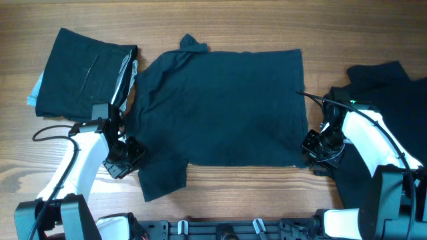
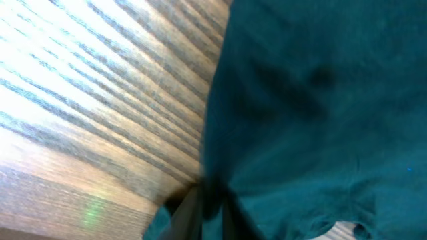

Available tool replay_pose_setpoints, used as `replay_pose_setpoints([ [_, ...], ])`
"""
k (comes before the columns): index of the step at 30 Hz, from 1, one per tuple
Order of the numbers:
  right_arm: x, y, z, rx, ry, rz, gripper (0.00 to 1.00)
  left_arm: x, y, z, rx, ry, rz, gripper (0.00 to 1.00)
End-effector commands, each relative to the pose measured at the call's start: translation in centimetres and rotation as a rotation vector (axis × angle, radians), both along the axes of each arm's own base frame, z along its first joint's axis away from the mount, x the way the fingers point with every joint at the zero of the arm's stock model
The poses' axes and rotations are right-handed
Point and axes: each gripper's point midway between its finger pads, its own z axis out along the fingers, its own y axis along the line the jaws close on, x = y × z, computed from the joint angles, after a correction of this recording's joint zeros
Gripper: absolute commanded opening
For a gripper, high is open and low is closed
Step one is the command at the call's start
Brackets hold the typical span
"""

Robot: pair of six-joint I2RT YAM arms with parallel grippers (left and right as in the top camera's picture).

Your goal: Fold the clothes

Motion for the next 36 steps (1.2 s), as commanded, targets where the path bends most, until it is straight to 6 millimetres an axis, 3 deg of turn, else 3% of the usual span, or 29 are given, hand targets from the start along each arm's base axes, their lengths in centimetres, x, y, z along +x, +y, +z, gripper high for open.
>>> replay_pose_setpoints([
  [1, 2.8, -0.4, 1.5, -0.006, -0.117, 0.009, 0.53, 0.9, 0.2, 0.7, 0.003, -0.042, 0.004, 0.30],
  [3, 6.0, -1.5, 3.6, -0.018, -0.243, 0.006, 0.55, 1.3, 0.0, 0.9, -0.009, -0.054, -0.003, 0.38],
  [5, 9.2, -2.7, 5.5, -0.034, -0.357, -0.028, 0.70, 1.8, 0.1, 1.7, -0.012, -0.069, -0.031, 0.43],
  [6, 10.8, -2.7, 6.1, -0.001, -0.427, -0.038, 0.70, 2.3, 0.1, 2.3, -0.011, -0.082, -0.049, 0.44],
  [9, 13.7, -1.8, 6.5, 0.075, -0.541, -0.022, 0.45, 4.9, 0.1, 4.7, -0.015, -0.163, -0.072, 0.43],
  [10, 14.3, -2.4, 6.0, 0.043, -0.546, -0.032, 0.26, 5.7, -0.1, 5.5, -0.028, -0.197, -0.094, 0.41],
  [11, 14.6, -3.2, 5.3, 0.001, -0.537, -0.064, 0.11, 6.3, -0.2, 6.1, -0.035, -0.220, -0.105, 0.40],
  [12, 14.9, -4.1, 4.5, -0.040, -0.520, -0.089, 0.04, 6.9, -0.2, 6.6, -0.035, -0.239, -0.109, 0.40],
  [17, 14.6, -6.7, -0.8, -0.077, -0.388, -0.191, 0.04, 7.5, -0.1, 7.2, -0.032, -0.260, -0.109, 0.39],
  [20, 12.8, -11.4, -3.2, -0.191, -0.296, -0.329, 0.04, 7.8, -0.4, 7.3, -0.049, -0.275, -0.113, 0.39],
  [23, 12.8, -16.2, -3.2, -0.180, -0.366, -0.459, 0.05, 9.1, -1.9, 8.0, -0.122, -0.355, -0.176, 0.40],
  [24, 13.6, -16.4, -2.9, -0.126, -0.423, -0.429, 0.10, 9.4, -2.1, 8.0, -0.124, -0.367, -0.186, 0.40],
  [26, 16.2, -14.8, -0.7, 0.077, -0.579, -0.337, 0.27, 9.6, -2.6, 8.1, -0.122, -0.383, -0.229, 0.40],
  [28, 19.6, -11.8, 5.3, 0.256, -0.813, -0.145, 0.43, 9.7, -3.4, 8.2, -0.126, -0.391, -0.255, 0.40],
  [30, 21.1, -8.8, 9.4, 0.284, -0.930, 0.001, 0.45, 9.9, -3.7, 8.2, -0.126, -0.404, -0.268, 0.40],
  [31, 21.5, -7.7, 10.1, 0.275, -0.950, 0.047, 0.45, 10.0, -3.7, 8.2, -0.126, -0.406, -0.268, 0.40],
  [32, 22.0, -6.0, 10.5, 0.254, -0.953, 0.105, 0.50, 10.1, -3.7, 8.3, -0.125, -0.410, -0.268, 0.41],
  [33, 22.3, -4.7, 9.9, 0.222, -0.930, 0.148, 0.62, 10.3, -3.7, 8.3, -0.125, -0.417, -0.266, 0.41],
  [36, 22.7, -2.7, 6.1, 0.078, -0.798, 0.202, 0.72, 10.6, -3.7, 8.4, -0.122, -0.431, -0.267, 0.42],
])
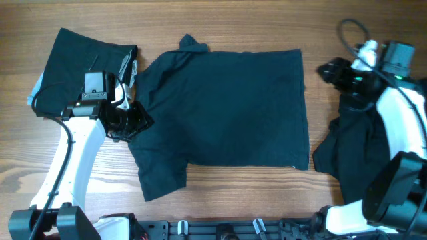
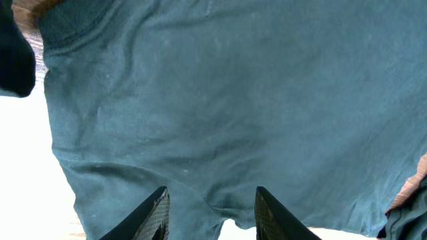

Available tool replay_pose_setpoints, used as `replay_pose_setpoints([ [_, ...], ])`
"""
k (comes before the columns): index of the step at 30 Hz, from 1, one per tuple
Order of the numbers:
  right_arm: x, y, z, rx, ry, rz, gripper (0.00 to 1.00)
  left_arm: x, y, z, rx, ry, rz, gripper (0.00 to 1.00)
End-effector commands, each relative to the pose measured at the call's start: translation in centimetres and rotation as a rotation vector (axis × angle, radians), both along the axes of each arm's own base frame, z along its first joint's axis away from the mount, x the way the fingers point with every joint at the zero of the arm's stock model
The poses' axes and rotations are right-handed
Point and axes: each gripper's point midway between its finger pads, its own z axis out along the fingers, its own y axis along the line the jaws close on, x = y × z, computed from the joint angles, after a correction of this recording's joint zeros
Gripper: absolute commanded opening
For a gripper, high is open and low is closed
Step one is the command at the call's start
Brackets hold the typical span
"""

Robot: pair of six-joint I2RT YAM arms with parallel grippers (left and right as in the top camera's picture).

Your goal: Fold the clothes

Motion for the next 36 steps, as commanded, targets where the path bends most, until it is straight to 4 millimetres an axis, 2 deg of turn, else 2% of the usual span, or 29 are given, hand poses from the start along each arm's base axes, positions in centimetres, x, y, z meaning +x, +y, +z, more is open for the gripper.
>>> replay_pose_setpoints([
  [1, 0.5, 1.2, -4.6, -0.162, 0.110, 0.009, 0.72, 0.7, -0.3, 1.1, -0.008, -0.051, -0.026, 0.42],
  [3, 1.0, 1.6, -6.9, -0.200, 0.139, 0.018, 0.72, 0.9, -0.3, 1.1, -0.008, -0.059, -0.027, 0.42],
  [5, 1.4, 0.5, -9.1, -0.246, 0.186, -0.052, 0.72, 1.0, -0.3, 1.2, -0.009, -0.065, -0.027, 0.43],
  [7, 2.0, 0.3, -10.7, -0.253, 0.189, -0.055, 0.72, 1.3, -0.6, 1.3, -0.022, -0.079, -0.030, 0.44],
  [9, 1.7, 2.0, -12.0, -0.187, 0.208, 0.007, 0.72, 1.4, -0.7, 1.4, -0.031, -0.087, -0.034, 0.44],
  [11, 1.3, 3.6, -12.9, -0.146, 0.225, 0.062, 0.67, 1.4, -0.7, 1.4, -0.032, -0.086, -0.033, 0.44],
  [12, 1.0, 4.1, -13.4, -0.144, 0.245, 0.069, 0.60, 1.4, -0.7, 1.4, -0.032, -0.086, -0.033, 0.44],
  [14, 0.5, 4.3, -14.3, -0.147, 0.285, 0.040, 0.38, 1.4, -0.7, 1.4, -0.032, -0.086, -0.034, 0.44],
  [15, 0.4, 3.5, -14.5, -0.176, 0.301, -0.002, 0.17, 1.4, -0.7, 1.4, -0.032, -0.086, -0.033, 0.44],
  [16, 0.5, 1.6, -14.6, -0.240, 0.320, -0.097, 0.04, 1.4, -0.7, 1.4, -0.033, -0.085, -0.034, 0.44],
  [17, 0.5, -0.8, -14.3, -0.301, 0.328, -0.213, 0.04, 1.4, -0.8, 1.5, -0.038, -0.085, -0.035, 0.44],
  [19, 1.8, -3.5, -11.7, -0.308, 0.268, -0.308, 0.04, 1.4, -1.0, 1.5, -0.046, -0.086, -0.038, 0.45],
  [22, 3.3, -6.1, -8.5, -0.313, 0.192, -0.352, 0.04, 1.6, -1.0, 1.6, -0.046, -0.093, -0.038, 0.45],
  [23, 3.5, -6.0, -8.1, -0.293, 0.177, -0.339, 0.24, 1.7, -1.0, 1.6, -0.045, -0.098, -0.038, 0.46],
  [24, 3.8, -5.2, -7.6, -0.273, 0.151, -0.273, 0.65, 1.8, -1.0, 1.7, -0.045, -0.105, -0.039, 0.46],
  [25, 4.0, -4.4, -7.0, -0.255, 0.129, -0.213, 0.77, 2.0, -1.0, 1.7, -0.045, -0.113, -0.039, 0.46],
  [26, 3.9, -3.9, -6.3, -0.240, 0.121, -0.193, 0.81, 2.3, -1.1, 1.9, -0.051, -0.132, -0.049, 0.46],
  [28, 3.4, -3.7, -4.2, -0.246, 0.101, -0.181, 0.82, 3.2, -2.3, 2.9, -0.099, -0.214, -0.141, 0.39],
  [29, 3.2, -3.3, -2.7, -0.240, 0.069, -0.156, 0.81, 3.9, -2.8, 3.4, -0.093, -0.265, -0.186, 0.39],
  [30, 2.8, -2.2, 0.2, -0.206, 0.008, -0.117, 0.81, 5.0, -3.4, 4.4, -0.070, -0.339, -0.251, 0.40],
  [31, 2.4, -1.2, 2.2, -0.172, -0.030, -0.092, 0.81, 6.0, -3.9, 5.5, -0.045, -0.406, -0.299, 0.42],
  [32, 0.8, 2.2, 6.9, -0.070, -0.118, -0.001, 0.80, 8.6, -4.8, 7.8, 0.033, -0.535, -0.335, 0.49],
  [33, -0.2, 3.4, 8.0, -0.049, -0.126, 0.029, 0.80, 10.6, -5.8, 9.2, 0.102, -0.628, -0.386, 0.52],
  [36, -2.1, 5.6, 8.1, -0.036, -0.081, 0.079, 0.78, 13.4, -7.0, 9.3, 0.150, -0.691, -0.416, 0.58],
])
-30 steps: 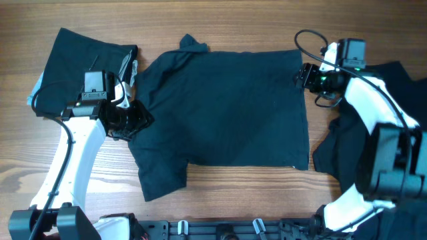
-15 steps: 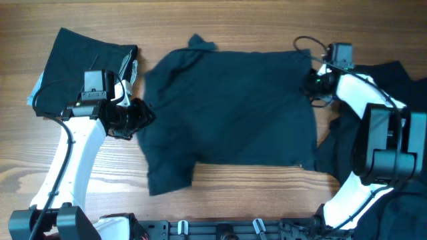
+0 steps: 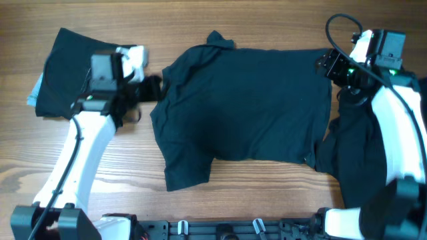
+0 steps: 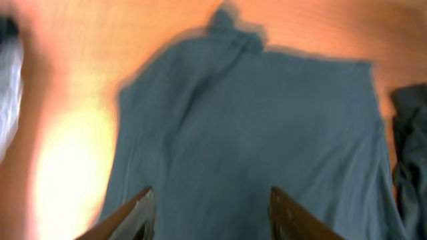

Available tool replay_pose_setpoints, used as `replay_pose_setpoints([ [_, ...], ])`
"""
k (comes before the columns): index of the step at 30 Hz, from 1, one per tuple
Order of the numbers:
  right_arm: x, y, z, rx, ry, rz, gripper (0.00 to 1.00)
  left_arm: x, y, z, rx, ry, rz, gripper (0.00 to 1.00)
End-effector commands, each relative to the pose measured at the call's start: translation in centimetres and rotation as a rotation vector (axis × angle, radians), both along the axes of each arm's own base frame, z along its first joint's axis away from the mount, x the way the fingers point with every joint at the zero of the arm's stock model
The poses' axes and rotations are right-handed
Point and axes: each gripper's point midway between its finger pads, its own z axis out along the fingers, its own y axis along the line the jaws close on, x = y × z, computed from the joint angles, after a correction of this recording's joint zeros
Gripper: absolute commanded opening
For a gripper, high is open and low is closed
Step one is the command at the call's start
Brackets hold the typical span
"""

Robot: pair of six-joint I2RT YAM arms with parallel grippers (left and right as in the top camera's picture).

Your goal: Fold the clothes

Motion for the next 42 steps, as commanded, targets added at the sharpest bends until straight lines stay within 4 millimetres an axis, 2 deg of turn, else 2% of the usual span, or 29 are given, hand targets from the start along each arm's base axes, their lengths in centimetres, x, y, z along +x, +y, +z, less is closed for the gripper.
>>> replay_pose_setpoints([
  [1, -1.9, 4.9, 2.6, 0.075, -0.019, 0.149, 0.78, 4.0, -1.8, 1.1, 0.109, -0.138, -0.066, 0.59],
  [3, -2.8, 6.5, 1.7, 0.082, 0.032, 0.188, 0.78, 6.0, -2.6, 0.0, 0.106, -0.166, -0.076, 0.59],
  [5, -3.3, 8.5, 0.8, 0.087, 0.070, 0.231, 0.78, 9.0, -3.7, -2.3, 0.090, -0.210, -0.090, 0.59],
  [8, -3.7, 10.3, 0.6, 0.093, 0.090, 0.251, 0.78, 12.2, -4.6, -6.0, 0.079, -0.273, -0.093, 0.62],
  [11, -3.9, 11.0, 0.6, 0.096, 0.096, 0.264, 0.78, 14.1, -5.0, -8.8, 0.073, -0.320, -0.093, 0.63],
  [14, -4.3, 11.0, 0.3, 0.097, 0.116, 0.264, 0.78, 15.1, -5.3, -11.5, 0.069, -0.345, -0.092, 0.63],
  [17, -4.5, 10.9, 0.2, 0.094, 0.128, 0.261, 0.78, 15.0, -5.7, -13.9, 0.067, -0.321, -0.100, 0.63],
  [19, -4.4, 10.7, 0.1, 0.082, 0.130, 0.248, 0.78, 14.7, -6.5, -14.7, 0.063, -0.309, -0.119, 0.64],
  [22, -4.3, 10.2, -0.1, 0.068, 0.138, 0.219, 0.77, 14.2, -7.8, -15.4, 0.094, -0.324, -0.176, 0.62],
  [24, -4.4, 10.2, -0.1, 0.069, 0.139, 0.218, 0.77, 14.0, -8.1, -15.9, 0.120, -0.332, -0.201, 0.48],
  [26, -4.4, 10.2, -0.1, 0.069, 0.142, 0.218, 0.77, 14.2, -7.6, -16.4, 0.150, -0.326, -0.171, 0.19],
  [28, -4.5, 10.2, -0.2, 0.069, 0.148, 0.217, 0.77, 14.8, -6.4, -16.5, 0.198, -0.328, -0.115, 0.07],
  [29, -4.6, 10.2, -0.3, 0.070, 0.153, 0.217, 0.77, 15.3, -5.4, -16.1, 0.221, -0.340, -0.066, 0.04],
  [31, -4.9, 10.2, -0.4, 0.069, 0.167, 0.218, 0.76, 16.6, -3.2, -14.6, 0.241, -0.369, 0.044, 0.04],
  [33, -5.1, 10.2, -0.5, 0.069, 0.172, 0.218, 0.77, 17.7, -0.8, -11.9, 0.195, -0.393, 0.149, 0.04],
  [35, -5.1, 10.2, -0.5, 0.068, 0.173, 0.219, 0.77, 18.2, 1.1, -10.0, 0.147, -0.406, 0.218, 0.04],
  [37, -5.1, 10.2, -0.5, 0.068, 0.173, 0.219, 0.76, 18.3, 2.5, -9.0, 0.116, -0.406, 0.235, 0.06],
  [39, -5.1, 10.2, -0.5, 0.067, 0.173, 0.220, 0.77, 18.0, 3.4, -10.0, 0.113, -0.360, 0.235, 0.31],
  [42, -5.0, 9.9, -0.6, 0.042, 0.167, 0.230, 0.77, 17.1, 3.7, -11.6, 0.126, -0.285, 0.230, 0.49],
])
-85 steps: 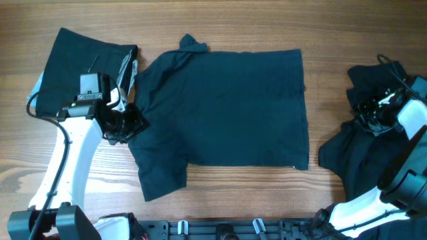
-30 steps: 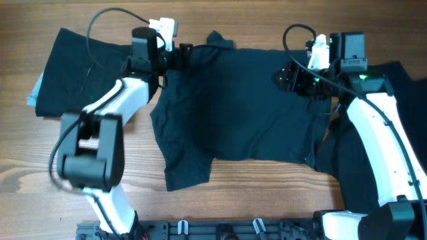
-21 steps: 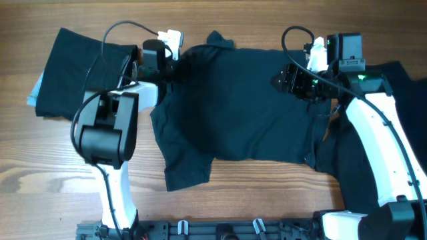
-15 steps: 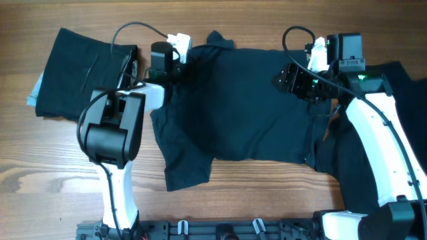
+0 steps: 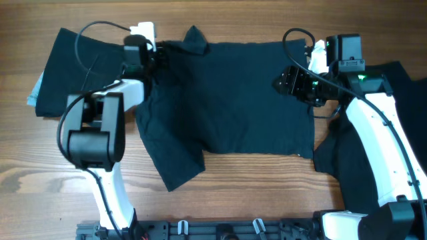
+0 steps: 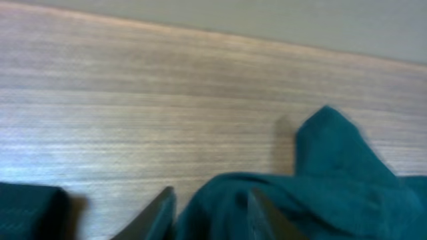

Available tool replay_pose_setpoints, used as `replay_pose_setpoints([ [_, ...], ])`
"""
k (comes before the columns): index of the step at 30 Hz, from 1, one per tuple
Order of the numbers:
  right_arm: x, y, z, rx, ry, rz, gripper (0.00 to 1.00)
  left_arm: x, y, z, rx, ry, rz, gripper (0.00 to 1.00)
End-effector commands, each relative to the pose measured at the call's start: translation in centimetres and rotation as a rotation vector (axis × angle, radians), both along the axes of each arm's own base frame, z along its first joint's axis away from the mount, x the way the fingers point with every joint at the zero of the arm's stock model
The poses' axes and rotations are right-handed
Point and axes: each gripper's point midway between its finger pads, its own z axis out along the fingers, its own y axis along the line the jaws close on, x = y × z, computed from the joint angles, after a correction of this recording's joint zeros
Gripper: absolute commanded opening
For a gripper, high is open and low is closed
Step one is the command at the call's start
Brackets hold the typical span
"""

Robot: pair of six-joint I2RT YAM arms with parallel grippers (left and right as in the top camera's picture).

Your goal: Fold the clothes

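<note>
A dark teal T-shirt (image 5: 233, 93) lies spread flat on the wooden table, one sleeve (image 5: 175, 168) pointing to the front left. My left gripper (image 5: 162, 59) is at the shirt's far left corner. In the left wrist view the left gripper (image 6: 210, 200) stands open low over the table, with a bunched fold of the shirt (image 6: 347, 173) between its fingers (image 6: 163, 207). My right gripper (image 5: 285, 83) hovers over the shirt's far right part; dark on dark, its jaws cannot be made out.
A folded stack of dark clothes (image 5: 73, 67) lies at the far left, right beside the left arm. A loose heap of dark clothes (image 5: 377, 140) lies at the right edge under the right arm. Bare wooden table (image 5: 267, 193) runs along the front.
The shirt lies further left and back than before. My left gripper has gone from beside the folded stack to the shirt's far left corner. The right gripper moved from the far right corner inward over the shirt.
First both grippers were low at the shirt's near corners, the left shut on fabric. Then the left was open at the left sleeve and the right up by the heap. After that the shirt lay shifted right; now it lies back left with the left gripper astride its far corner.
</note>
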Motion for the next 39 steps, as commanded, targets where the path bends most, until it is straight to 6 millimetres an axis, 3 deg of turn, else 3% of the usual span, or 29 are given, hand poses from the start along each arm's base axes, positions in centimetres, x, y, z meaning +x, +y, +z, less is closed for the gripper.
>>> replay_pose_setpoints([
  [1, 0.1, -0.9, -0.7, -0.062, 0.004, -0.009, 0.77, -0.4, -0.1, 0.3, -0.025, 0.039, 0.004, 0.49],
  [4, 0.0, -3.1, -1.6, -0.174, 0.035, -0.088, 0.77, -0.4, -1.1, 1.7, -0.059, 0.010, -0.051, 0.50],
  [7, -0.5, -4.5, -3.4, -0.240, 0.096, -0.144, 0.68, -0.9, -3.7, 2.9, -0.119, -0.002, -0.167, 0.53],
  [8, -0.8, -4.5, -4.3, -0.244, 0.123, -0.144, 0.61, -1.2, -4.4, 3.0, -0.131, -0.001, -0.196, 0.54],
  [9, -1.4, -4.4, -5.9, -0.239, 0.178, -0.150, 0.47, -1.5, -5.3, 2.8, -0.131, 0.010, -0.218, 0.54],
  [11, -2.7, -4.2, -8.8, -0.233, 0.276, -0.139, 0.38, -1.9, -5.9, 2.6, -0.125, 0.028, -0.232, 0.54],
  [12, -3.2, -4.2, -10.0, -0.237, 0.320, -0.140, 0.39, -2.1, -6.0, 2.5, -0.122, 0.041, -0.230, 0.54],
  [15, -5.5, -4.4, -13.4, -0.252, 0.472, -0.159, 0.56, -2.3, -4.9, 3.9, -0.084, 0.038, -0.204, 0.60],
  [17, -6.1, -4.6, -14.2, -0.251, 0.508, -0.179, 0.65, -2.4, -3.9, 5.5, -0.069, 0.026, -0.169, 0.63],
  [21, -5.4, -5.2, -13.8, -0.252, 0.472, -0.186, 0.69, -3.7, -1.2, 10.3, -0.061, 0.006, -0.112, 0.68],
  [24, -6.0, -6.0, -13.0, -0.251, 0.474, -0.174, 0.69, -6.7, 0.3, 12.9, -0.062, 0.067, -0.085, 0.78],
  [26, -6.3, -6.2, -11.9, -0.240, 0.453, -0.158, 0.68, -9.7, 0.8, 14.4, -0.064, 0.129, -0.074, 0.79],
  [28, -6.7, -5.7, -9.8, -0.202, 0.402, -0.120, 0.69, -13.1, 1.1, 16.4, -0.064, 0.173, -0.067, 0.80],
  [30, -7.3, -5.6, -7.6, -0.196, 0.352, -0.134, 0.71, -16.1, 1.7, 17.2, -0.083, 0.233, -0.032, 0.79],
  [32, -8.1, -6.0, -6.5, -0.202, 0.346, -0.175, 0.76, -18.9, 2.7, 16.2, -0.149, 0.357, 0.066, 0.78],
  [35, -9.2, -6.2, -6.7, -0.208, 0.397, -0.208, 0.79, -23.3, 3.4, 12.3, -0.194, 0.606, 0.149, 0.68],
  [39, -11.5, -6.6, -10.1, -0.222, 0.497, -0.276, 0.78, -27.6, 1.6, 7.9, -0.280, 0.815, 0.119, 0.66],
])
